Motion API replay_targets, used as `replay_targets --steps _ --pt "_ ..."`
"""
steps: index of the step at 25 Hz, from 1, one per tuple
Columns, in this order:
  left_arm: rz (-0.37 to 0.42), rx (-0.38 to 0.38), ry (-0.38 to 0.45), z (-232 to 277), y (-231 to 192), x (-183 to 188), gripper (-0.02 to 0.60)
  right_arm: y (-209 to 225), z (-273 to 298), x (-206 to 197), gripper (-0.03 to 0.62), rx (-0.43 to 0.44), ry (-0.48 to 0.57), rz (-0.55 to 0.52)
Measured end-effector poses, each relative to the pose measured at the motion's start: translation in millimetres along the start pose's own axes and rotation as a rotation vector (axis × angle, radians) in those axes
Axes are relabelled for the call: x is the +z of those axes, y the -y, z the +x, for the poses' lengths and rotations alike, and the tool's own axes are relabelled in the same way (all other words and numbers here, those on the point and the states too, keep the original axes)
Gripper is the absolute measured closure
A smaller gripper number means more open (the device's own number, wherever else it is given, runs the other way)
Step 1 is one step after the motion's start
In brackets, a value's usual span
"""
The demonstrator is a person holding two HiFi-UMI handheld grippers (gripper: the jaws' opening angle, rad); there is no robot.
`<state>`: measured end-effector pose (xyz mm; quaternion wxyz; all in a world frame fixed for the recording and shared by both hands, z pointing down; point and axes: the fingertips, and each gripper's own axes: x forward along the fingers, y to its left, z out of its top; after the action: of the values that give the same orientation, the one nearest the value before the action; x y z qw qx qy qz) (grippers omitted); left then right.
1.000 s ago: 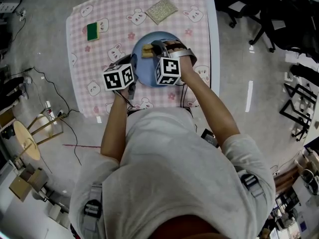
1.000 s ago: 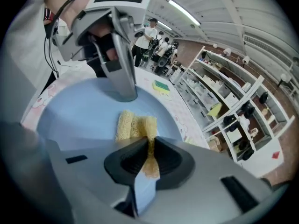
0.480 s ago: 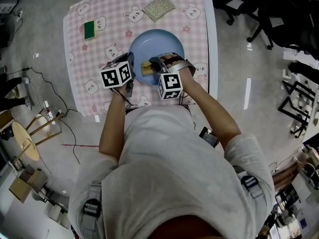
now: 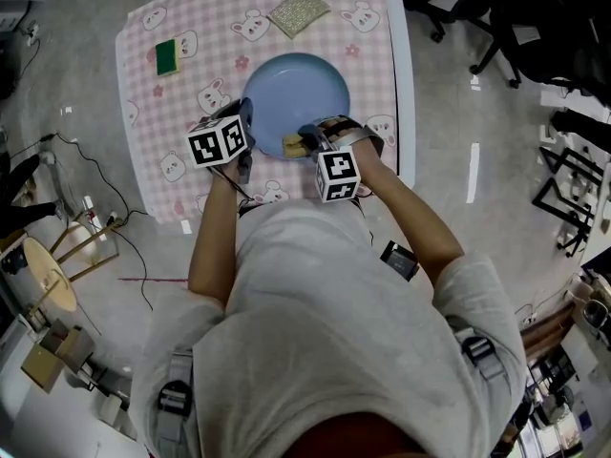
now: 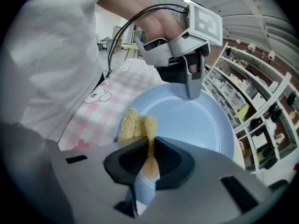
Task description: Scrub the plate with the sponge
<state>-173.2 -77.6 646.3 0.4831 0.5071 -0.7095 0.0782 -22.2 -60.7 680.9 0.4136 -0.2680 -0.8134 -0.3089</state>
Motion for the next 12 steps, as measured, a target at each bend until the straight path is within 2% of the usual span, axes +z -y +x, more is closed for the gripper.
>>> replay_targets --steps 5,9,12 --pt "0.003 -0.007 -0.006 0.9 -0.5 -2.5 0.552 1.2 -4.2 -21.3 0.548 0.03 -0.024 0.061" --pt "0.008 -0.01 -0.006 1.1 0.3 -2.0 0.554 14.8 -5.5 -40.9 0.548 0.015 -0.074 0.073" --pt "0.033 -0.009 -0.002 0.7 3.3 3.2 0.554 34.3 -8.2 -59.4 0.545 -0.009 -0.093 0.142"
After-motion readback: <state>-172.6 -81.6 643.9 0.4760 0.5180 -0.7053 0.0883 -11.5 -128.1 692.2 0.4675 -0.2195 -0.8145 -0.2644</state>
